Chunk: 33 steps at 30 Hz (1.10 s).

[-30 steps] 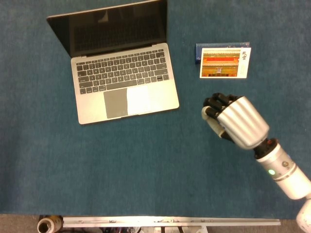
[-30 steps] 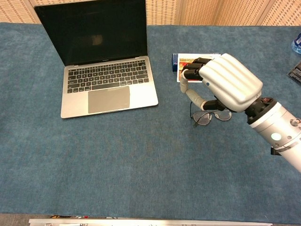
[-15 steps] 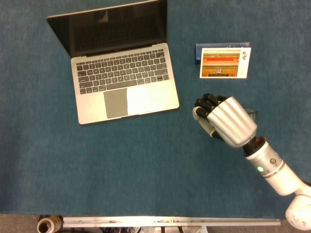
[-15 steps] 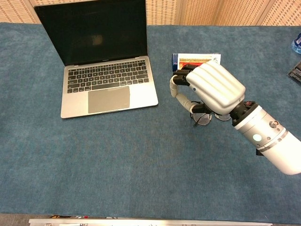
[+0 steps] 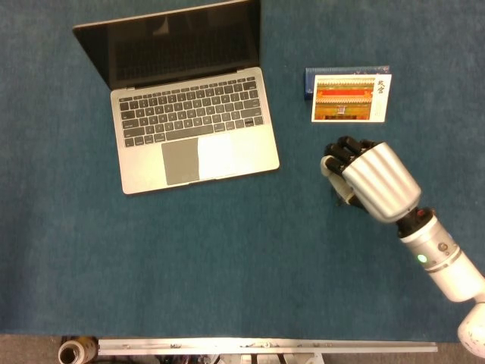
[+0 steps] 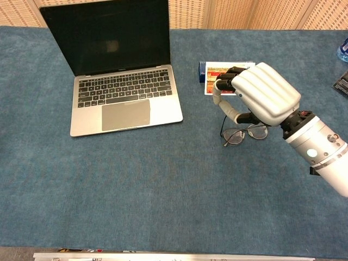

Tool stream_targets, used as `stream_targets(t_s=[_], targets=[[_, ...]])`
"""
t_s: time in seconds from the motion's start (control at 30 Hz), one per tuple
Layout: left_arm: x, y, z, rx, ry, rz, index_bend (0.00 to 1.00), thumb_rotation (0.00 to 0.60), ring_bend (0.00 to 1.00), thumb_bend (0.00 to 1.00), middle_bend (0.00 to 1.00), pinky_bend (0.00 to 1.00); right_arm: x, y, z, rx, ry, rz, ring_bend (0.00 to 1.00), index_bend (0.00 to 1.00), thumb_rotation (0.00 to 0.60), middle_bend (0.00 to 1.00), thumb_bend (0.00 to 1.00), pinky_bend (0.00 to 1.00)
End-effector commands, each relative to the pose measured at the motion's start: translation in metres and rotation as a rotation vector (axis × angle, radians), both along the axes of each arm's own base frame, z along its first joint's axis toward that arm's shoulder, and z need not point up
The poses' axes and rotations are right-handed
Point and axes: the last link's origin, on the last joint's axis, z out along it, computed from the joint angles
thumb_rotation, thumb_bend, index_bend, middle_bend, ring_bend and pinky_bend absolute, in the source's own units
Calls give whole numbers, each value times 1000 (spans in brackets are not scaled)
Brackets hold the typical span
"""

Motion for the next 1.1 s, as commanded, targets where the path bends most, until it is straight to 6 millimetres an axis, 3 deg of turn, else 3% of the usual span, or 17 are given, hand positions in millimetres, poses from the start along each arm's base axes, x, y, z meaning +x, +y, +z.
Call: stream_targets(t_s=[0.03, 0.53, 1.1], targets=[[0, 0, 0, -1, 1, 0, 538, 600, 388, 354, 511, 530, -3, 0, 2, -6, 5, -8, 379, 541, 600, 488, 452, 684], [0, 0, -2, -3, 9, 0, 538, 600, 388, 354, 511, 530, -32, -5, 15, -43, 66, -85, 379, 541, 600, 488, 452, 684], [1, 0, -2, -4, 9, -1, 538, 600, 388, 354, 511, 530, -68, -9, 14, -46, 134, -178, 379, 541, 600, 488, 452, 684]])
